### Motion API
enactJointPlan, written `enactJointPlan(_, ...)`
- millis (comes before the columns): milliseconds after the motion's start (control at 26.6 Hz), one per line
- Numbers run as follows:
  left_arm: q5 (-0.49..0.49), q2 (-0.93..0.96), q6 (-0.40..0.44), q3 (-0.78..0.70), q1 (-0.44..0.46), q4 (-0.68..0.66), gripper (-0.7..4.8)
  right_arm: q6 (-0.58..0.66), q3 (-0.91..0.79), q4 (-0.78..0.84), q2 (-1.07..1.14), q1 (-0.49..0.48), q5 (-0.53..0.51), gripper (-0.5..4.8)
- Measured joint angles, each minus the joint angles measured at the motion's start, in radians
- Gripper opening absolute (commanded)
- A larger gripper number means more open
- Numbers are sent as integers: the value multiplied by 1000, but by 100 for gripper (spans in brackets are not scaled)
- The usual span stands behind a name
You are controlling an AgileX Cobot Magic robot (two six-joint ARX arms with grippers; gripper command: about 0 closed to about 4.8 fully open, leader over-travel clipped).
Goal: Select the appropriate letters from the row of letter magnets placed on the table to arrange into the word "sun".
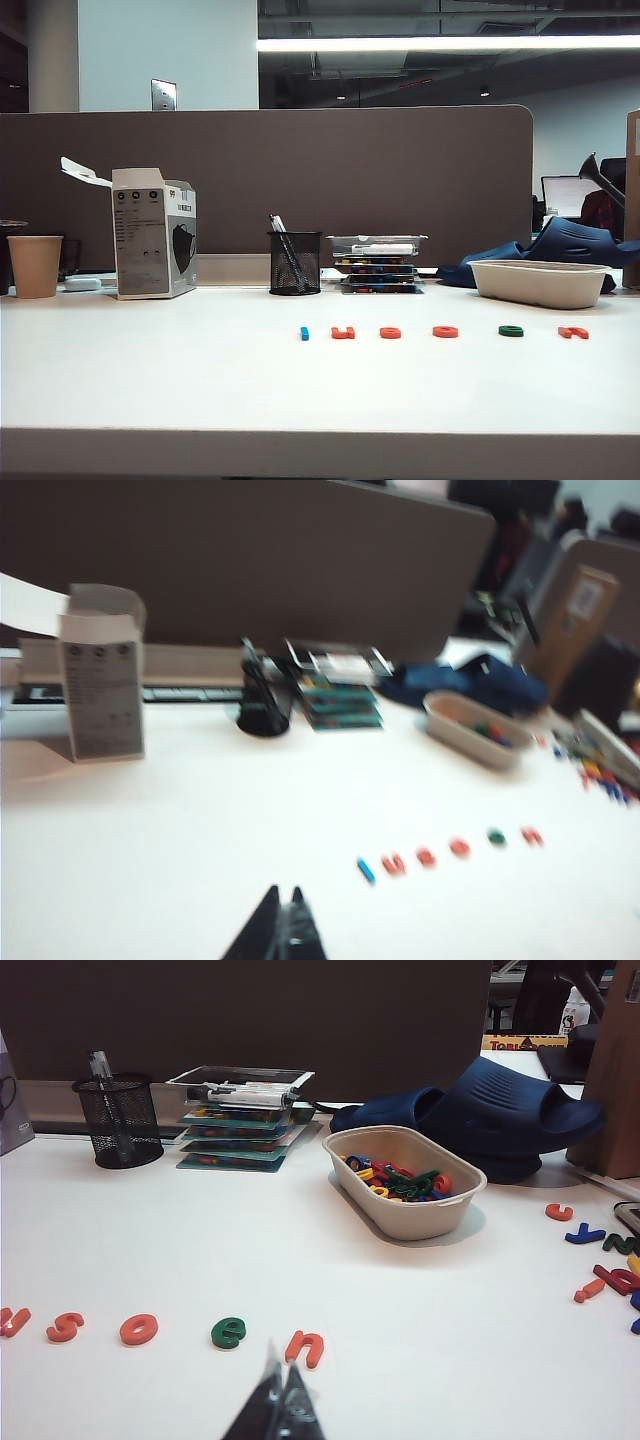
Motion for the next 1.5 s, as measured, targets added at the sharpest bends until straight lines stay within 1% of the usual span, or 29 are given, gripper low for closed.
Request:
enactJointPlan(188,47,203,93,249,0,-249,-5,0,0,0,0,0,0,3)
enactJointPlan(225,63,256,107,308,0,-298,-5,0,0,0,0,0,0,3)
enactJointPlan(263,77,338,123,412,0,-382,-5,0,0,0,0,0,0,3)
enactJointPlan(300,76,377,125,466,-2,-423,-5,0,0,0,0,0,0,3)
enactJointPlan(375,21,452,52,587,-89,-480,-5,0,0,0,0,0,1,3)
enactJointPlan(450,-29,494,-14,658,-165,-489,-5,0,0,-1,0,0,1,3)
enactJointPlan(526,-62,533,-66,713,-241,-511,-5,0,0,0,0,0,2,3)
enactJointPlan(676,-138,637,-152,816,-391,-607,-5,0,0,0,0,0,15,3)
enactJointPlan(713,-157,653,-169,828,-414,-623,-5,0,0,0,0,0,20,3)
enactJointPlan(751,-211,688,-209,854,-478,-657,-5,0,0,0,0,0,29,3)
enactJointPlan(788,-239,718,-246,864,-519,-658,-5,0,0,0,0,-1,45,3)
enactJointPlan(863,-242,754,-282,864,-539,-652,-5,0,0,0,0,-2,49,4)
enactJointPlan(938,-244,789,-305,864,-549,-651,-5,0,0,0,0,-2,49,3)
enactJointPlan(1126,-246,876,-331,862,-565,-636,-5,0,0,-1,0,-2,49,3)
enactJointPlan(1201,-252,896,-356,862,-565,-581,-5,0,0,-1,0,-2,49,3)
enactJointPlan(1276,-253,916,-389,863,-565,-484,-5,0,0,-3,0,-2,49,3)
enactJointPlan(1351,-253,930,-395,863,-565,-461,-5,0,0,-5,0,-2,49,3)
enactJointPlan(1501,-269,948,-401,862,-579,-460,-5,0,0,-5,0,-2,49,3)
